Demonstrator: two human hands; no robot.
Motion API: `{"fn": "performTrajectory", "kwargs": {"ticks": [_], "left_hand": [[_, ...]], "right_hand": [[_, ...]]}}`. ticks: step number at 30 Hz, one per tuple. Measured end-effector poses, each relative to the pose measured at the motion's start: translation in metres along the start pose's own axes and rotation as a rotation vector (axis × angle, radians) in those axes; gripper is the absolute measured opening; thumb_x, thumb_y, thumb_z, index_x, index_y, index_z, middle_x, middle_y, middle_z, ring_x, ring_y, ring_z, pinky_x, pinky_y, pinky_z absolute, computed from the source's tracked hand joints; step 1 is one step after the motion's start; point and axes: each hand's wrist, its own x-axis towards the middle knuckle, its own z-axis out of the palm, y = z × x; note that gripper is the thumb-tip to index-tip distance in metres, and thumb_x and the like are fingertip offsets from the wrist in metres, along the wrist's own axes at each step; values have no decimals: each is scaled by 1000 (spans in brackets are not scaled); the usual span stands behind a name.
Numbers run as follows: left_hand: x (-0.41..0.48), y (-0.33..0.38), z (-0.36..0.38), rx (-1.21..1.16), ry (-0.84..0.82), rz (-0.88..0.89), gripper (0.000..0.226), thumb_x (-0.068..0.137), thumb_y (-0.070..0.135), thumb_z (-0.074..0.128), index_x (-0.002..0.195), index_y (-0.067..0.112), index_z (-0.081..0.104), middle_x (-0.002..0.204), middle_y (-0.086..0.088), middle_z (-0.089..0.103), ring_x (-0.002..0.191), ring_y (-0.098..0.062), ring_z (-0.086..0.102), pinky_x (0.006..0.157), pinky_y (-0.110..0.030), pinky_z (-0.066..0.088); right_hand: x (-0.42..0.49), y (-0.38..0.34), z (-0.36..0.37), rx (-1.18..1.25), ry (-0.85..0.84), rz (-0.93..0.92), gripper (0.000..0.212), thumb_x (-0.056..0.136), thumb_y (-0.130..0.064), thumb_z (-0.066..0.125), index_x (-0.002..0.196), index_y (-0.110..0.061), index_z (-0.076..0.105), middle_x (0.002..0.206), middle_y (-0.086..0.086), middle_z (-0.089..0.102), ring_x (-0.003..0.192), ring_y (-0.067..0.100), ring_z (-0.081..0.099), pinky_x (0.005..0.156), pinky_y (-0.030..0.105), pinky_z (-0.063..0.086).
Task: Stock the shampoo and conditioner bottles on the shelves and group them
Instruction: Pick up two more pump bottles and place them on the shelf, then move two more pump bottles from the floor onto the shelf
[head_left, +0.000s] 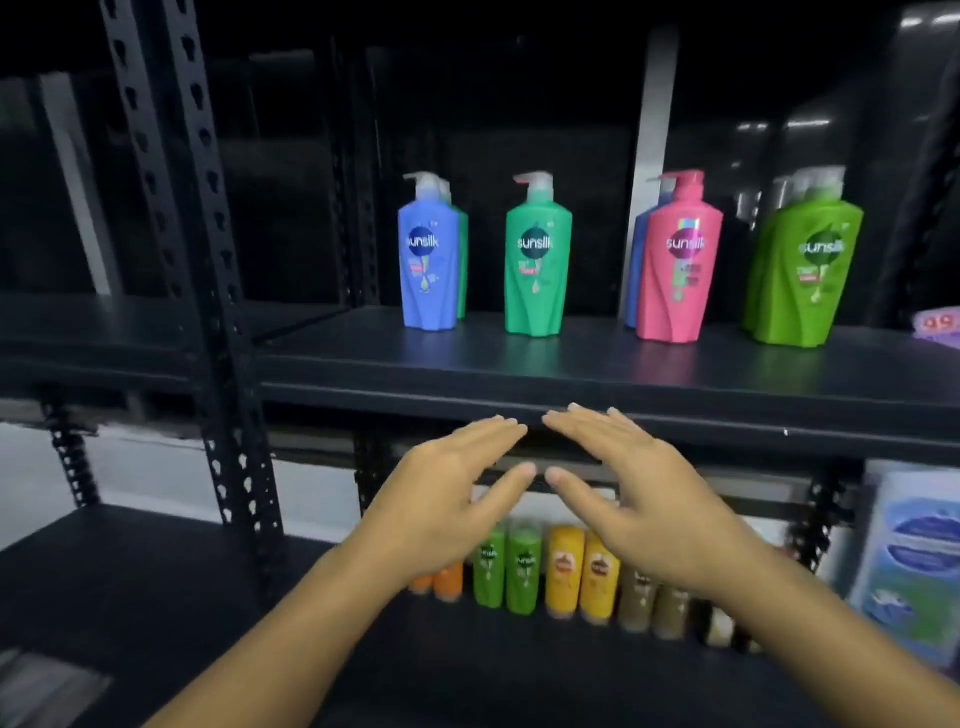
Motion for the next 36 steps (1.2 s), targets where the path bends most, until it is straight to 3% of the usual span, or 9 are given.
{"fn": "performTrajectory", "kwargs": {"ticks": [3,5,9,13,15,18,22,26,36], "left_hand": [[-50,6,31,-89,-88,-24,51,100,47,55,144,21,60,137,6,66,140,2,45,117,-18,33],[-89,3,58,-121,-166,-72,50,101,45,58,144,20,61,144,7,60,139,1,47,117,-17,33],[-193,-9,124,-199,-376,-276,64,94,61,47,144,24,60,148,8,57,138,-3,49,117,-26,38],[-297,-21,187,-261,-655,-468,56,94,55,49,140,25,62,142,16,58,130,-4,55,110,-22,42],[-337,-27,208,-282,-831,-578,50,93,45,52,138,26,62,135,15,61,125,-8,59,106,-25,45],[-382,-31,227,-303,-1022,-738,58,95,43,56,149,22,53,146,1,58,134,-20,55,109,-29,44],[-426,-37,245,-289,-1086,-918,61,100,43,60,155,22,44,158,-2,45,143,-19,44,111,-23,33],[-454,-42,254,-308,-1070,-1071,64,98,43,64,154,18,45,157,-4,47,140,-20,47,112,-26,37],[-500,-102,300,-313,-1040,-1180,66,97,39,68,155,17,45,157,-8,45,141,-24,46,112,-29,36]], "right_hand": [[-57,-7,28,56,-40,31,56,100,-53,50,151,-30,45,146,-24,42,146,-7,26,120,12,9],[-97,-9,56,87,-138,81,57,101,-55,46,153,-30,42,147,-26,38,145,-8,23,117,9,8],[-194,-13,128,206,-374,285,57,103,-52,46,155,-31,37,143,-26,32,140,-11,22,114,5,8],[-268,-16,196,341,-619,474,52,101,-43,56,150,-29,45,132,-26,40,124,-13,34,95,-7,16],[-305,-10,229,336,-774,534,55,98,-48,56,149,-31,46,141,-22,47,133,2,43,101,0,23],[-354,1,268,305,-997,593,67,94,-62,48,152,-27,45,151,-9,49,139,15,45,112,27,38],[-393,8,301,255,-1119,627,82,87,-73,31,153,-25,41,153,-1,49,139,21,45,112,41,39],[-413,15,324,235,-1197,686,66,101,-56,44,159,-24,31,162,-2,37,147,22,35,118,38,31],[-413,53,409,477,-1142,1054,67,94,-52,64,153,-36,39,161,-4,37,145,21,38,116,36,36]]}}
